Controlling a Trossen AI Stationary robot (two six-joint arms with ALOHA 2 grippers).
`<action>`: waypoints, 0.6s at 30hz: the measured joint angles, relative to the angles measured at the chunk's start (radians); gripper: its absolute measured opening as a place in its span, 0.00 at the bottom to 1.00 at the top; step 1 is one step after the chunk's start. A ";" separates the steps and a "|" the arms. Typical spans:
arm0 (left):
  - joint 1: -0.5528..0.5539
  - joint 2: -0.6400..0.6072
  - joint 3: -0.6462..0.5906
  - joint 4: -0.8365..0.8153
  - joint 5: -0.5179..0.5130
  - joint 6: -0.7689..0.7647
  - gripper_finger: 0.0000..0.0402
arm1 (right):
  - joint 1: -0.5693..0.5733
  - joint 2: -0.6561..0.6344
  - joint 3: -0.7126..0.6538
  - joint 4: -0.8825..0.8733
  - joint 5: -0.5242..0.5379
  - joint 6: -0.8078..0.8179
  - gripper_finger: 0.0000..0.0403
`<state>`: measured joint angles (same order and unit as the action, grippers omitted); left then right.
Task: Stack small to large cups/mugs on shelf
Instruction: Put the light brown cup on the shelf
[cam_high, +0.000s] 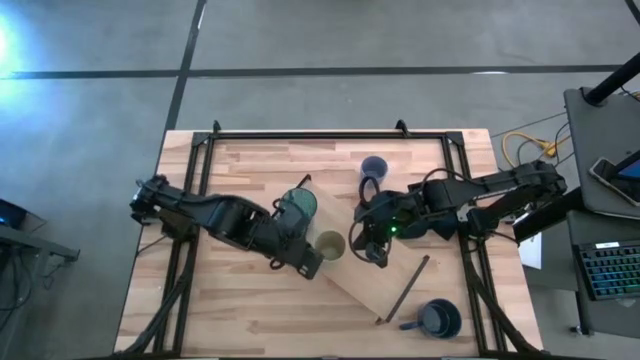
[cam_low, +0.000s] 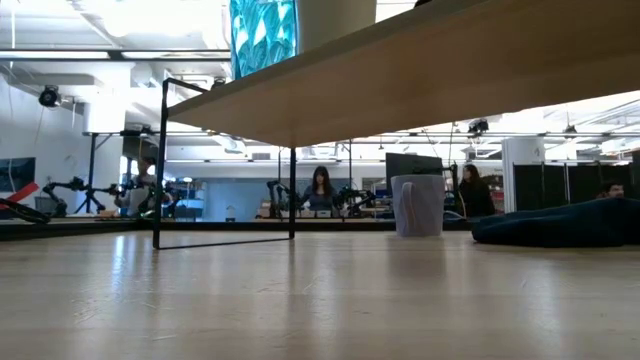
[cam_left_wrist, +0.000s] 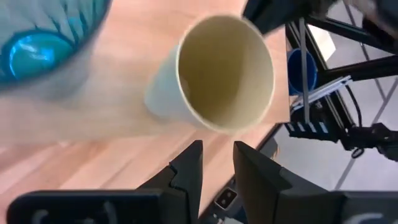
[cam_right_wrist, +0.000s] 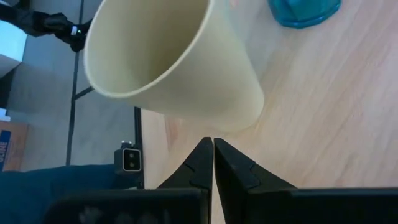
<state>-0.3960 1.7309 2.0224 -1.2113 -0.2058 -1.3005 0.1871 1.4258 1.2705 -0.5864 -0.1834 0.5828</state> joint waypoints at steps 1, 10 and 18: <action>-0.014 0.000 -0.005 0.001 -0.004 -0.009 0.19 | -0.003 0.000 0.000 0.000 0.000 0.000 0.02; -0.049 0.001 -0.178 0.152 -0.023 -0.106 0.19 | -0.018 0.000 0.001 0.000 -0.012 -0.007 0.02; -0.034 0.002 -0.275 0.267 -0.061 -0.102 0.19 | -0.018 0.000 0.001 0.000 -0.034 -0.005 0.02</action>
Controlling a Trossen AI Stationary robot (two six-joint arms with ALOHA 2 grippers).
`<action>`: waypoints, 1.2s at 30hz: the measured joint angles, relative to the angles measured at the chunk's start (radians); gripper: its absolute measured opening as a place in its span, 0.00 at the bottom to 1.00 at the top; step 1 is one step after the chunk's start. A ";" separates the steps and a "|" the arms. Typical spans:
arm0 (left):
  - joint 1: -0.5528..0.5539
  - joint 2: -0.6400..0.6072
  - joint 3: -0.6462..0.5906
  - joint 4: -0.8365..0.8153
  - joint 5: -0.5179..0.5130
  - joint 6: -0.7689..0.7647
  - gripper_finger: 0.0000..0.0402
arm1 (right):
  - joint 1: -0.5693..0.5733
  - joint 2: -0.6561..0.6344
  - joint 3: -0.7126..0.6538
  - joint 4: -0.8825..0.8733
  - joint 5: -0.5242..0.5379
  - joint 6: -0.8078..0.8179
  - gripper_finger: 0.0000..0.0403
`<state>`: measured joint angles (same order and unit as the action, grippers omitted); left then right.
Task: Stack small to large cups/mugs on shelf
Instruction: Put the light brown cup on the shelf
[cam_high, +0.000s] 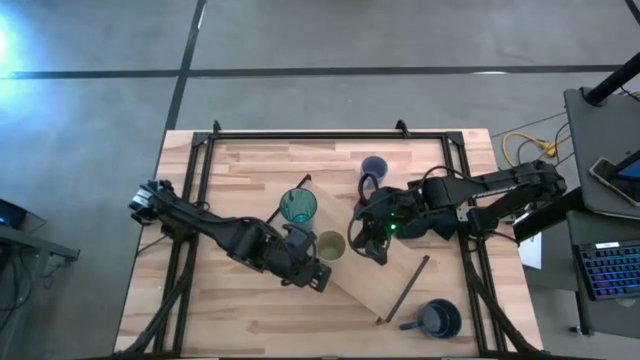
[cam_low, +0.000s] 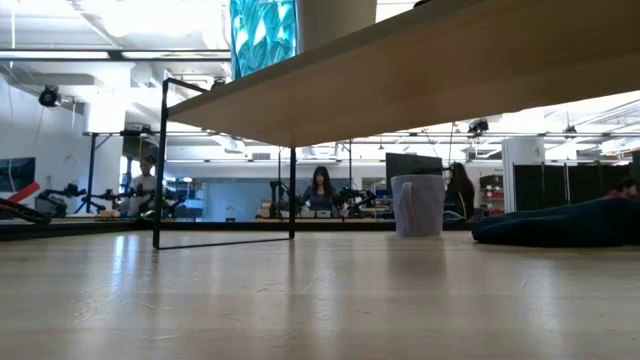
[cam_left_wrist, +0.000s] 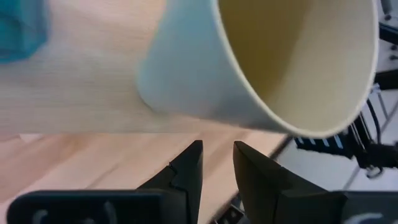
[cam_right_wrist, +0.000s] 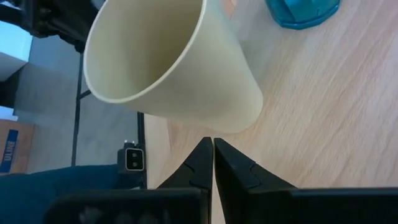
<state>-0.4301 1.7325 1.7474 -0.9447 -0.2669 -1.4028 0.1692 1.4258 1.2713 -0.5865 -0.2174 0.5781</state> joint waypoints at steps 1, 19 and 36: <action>-0.001 0.000 -0.002 0.000 -0.005 -0.001 0.19 | 0.000 0.000 0.000 0.000 0.000 0.000 0.02; 0.016 -0.001 0.001 -0.008 -0.158 -0.003 0.19 | 0.000 0.000 0.000 0.017 0.023 -0.003 0.02; 0.009 -0.006 0.014 -0.053 -0.208 -0.005 0.19 | -0.018 0.000 0.000 0.051 0.035 -0.014 0.02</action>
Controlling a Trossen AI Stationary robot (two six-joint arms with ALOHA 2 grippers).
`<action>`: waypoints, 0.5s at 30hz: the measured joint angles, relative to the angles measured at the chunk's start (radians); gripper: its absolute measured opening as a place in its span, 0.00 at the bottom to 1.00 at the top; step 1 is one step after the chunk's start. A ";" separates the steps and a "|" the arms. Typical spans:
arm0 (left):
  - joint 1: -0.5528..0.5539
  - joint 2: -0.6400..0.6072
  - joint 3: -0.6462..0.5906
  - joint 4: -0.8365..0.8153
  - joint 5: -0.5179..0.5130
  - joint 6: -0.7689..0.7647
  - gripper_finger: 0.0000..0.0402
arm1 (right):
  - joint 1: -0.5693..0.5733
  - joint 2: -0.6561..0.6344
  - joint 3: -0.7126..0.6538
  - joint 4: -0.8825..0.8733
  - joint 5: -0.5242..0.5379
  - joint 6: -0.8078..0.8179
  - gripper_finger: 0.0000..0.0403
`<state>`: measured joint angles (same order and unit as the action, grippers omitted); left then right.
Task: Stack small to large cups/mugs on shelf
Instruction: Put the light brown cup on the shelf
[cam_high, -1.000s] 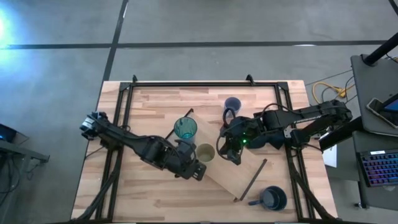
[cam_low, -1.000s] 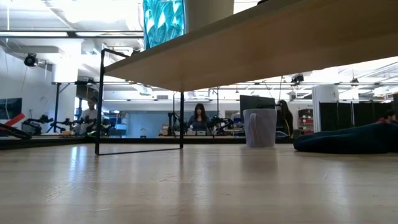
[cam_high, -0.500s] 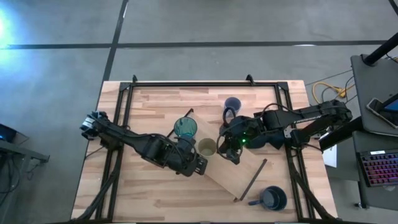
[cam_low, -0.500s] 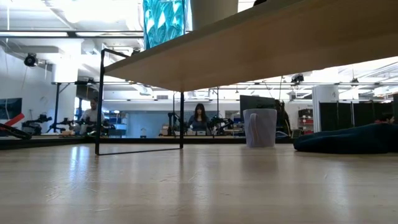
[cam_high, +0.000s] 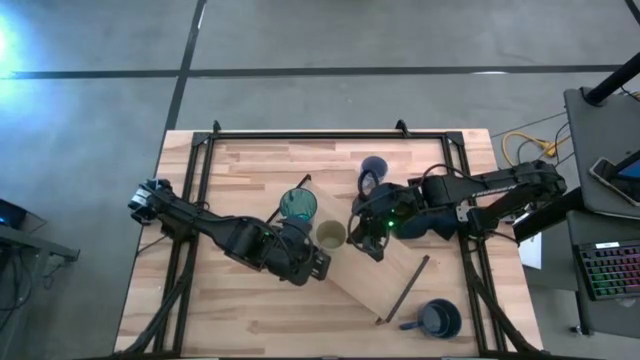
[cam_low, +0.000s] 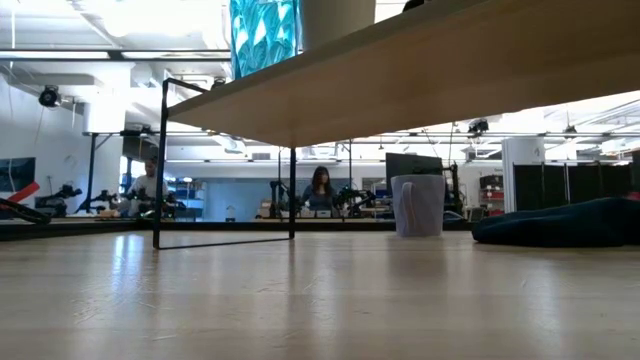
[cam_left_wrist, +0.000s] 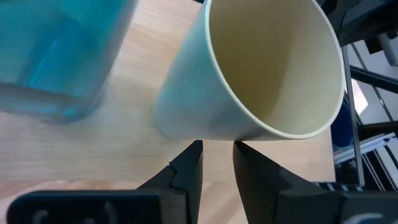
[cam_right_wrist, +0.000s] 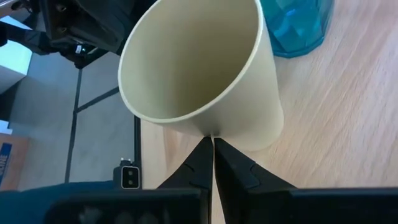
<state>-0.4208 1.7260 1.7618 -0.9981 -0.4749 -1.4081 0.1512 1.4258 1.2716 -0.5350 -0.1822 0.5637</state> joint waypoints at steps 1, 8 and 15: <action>0.001 0.000 0.000 0.000 -0.003 0.000 0.19 | -0.001 0.000 0.000 0.000 0.000 0.000 0.02; 0.002 0.000 -0.001 -0.016 -0.006 0.000 0.19 | -0.010 0.000 0.000 0.000 0.000 -0.007 0.02; -0.003 -0.001 0.014 -0.015 0.004 0.000 0.19 | -0.022 0.000 -0.002 -0.005 0.000 -0.015 0.02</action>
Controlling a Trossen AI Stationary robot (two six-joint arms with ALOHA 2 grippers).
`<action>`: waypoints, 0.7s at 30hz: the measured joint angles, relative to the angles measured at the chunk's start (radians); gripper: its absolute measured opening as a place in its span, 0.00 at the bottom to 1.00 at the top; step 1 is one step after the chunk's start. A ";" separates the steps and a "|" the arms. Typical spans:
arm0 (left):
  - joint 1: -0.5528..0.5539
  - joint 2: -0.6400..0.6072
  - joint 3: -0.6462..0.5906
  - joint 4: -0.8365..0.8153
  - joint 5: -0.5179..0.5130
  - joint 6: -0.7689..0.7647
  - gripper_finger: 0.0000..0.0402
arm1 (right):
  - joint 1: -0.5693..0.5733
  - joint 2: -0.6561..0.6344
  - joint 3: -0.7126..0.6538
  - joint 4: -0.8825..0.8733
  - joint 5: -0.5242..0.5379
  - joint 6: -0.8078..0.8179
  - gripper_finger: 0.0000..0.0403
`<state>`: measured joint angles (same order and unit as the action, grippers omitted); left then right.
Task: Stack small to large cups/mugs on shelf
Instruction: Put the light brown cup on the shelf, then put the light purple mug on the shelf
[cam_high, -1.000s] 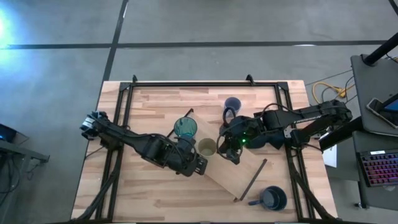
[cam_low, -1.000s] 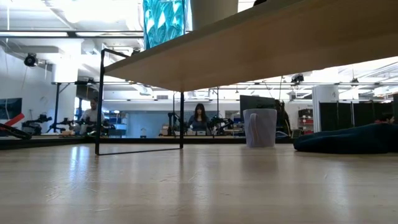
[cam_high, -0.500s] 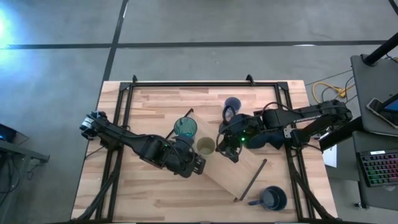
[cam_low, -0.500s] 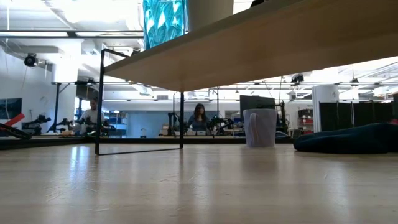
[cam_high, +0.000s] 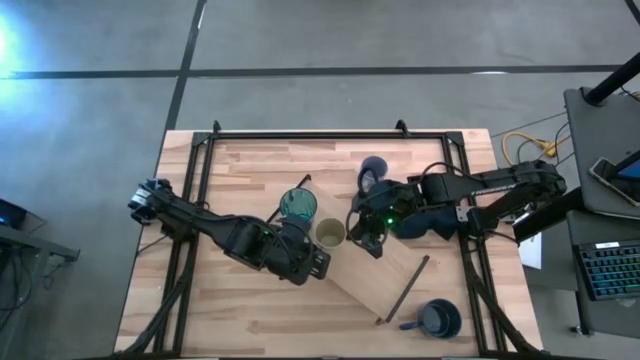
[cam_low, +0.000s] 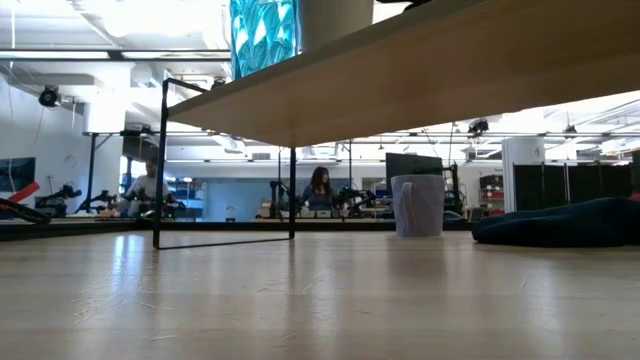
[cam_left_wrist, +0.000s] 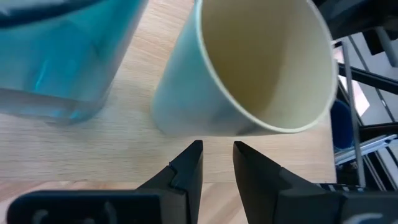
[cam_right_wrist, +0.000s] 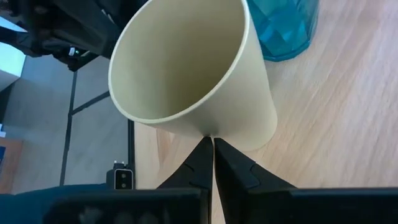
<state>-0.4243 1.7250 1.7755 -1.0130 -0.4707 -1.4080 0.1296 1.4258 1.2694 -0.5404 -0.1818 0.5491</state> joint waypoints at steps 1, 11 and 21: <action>0.000 -0.001 0.005 0.000 -0.003 0.000 0.19 | -0.002 0.000 0.000 0.000 0.000 0.000 0.02; -0.011 -0.008 0.015 -0.049 0.013 -0.020 0.19 | -0.022 -0.002 -0.002 -0.035 0.000 -0.018 0.02; -0.080 -0.010 0.080 -0.041 -0.003 0.000 0.19 | -0.055 -0.074 0.000 -0.210 0.026 -0.086 0.02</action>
<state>-0.5041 1.7149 1.8555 -1.0544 -0.4740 -1.4075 0.0751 1.3517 1.2698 -0.7504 -0.1554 0.4635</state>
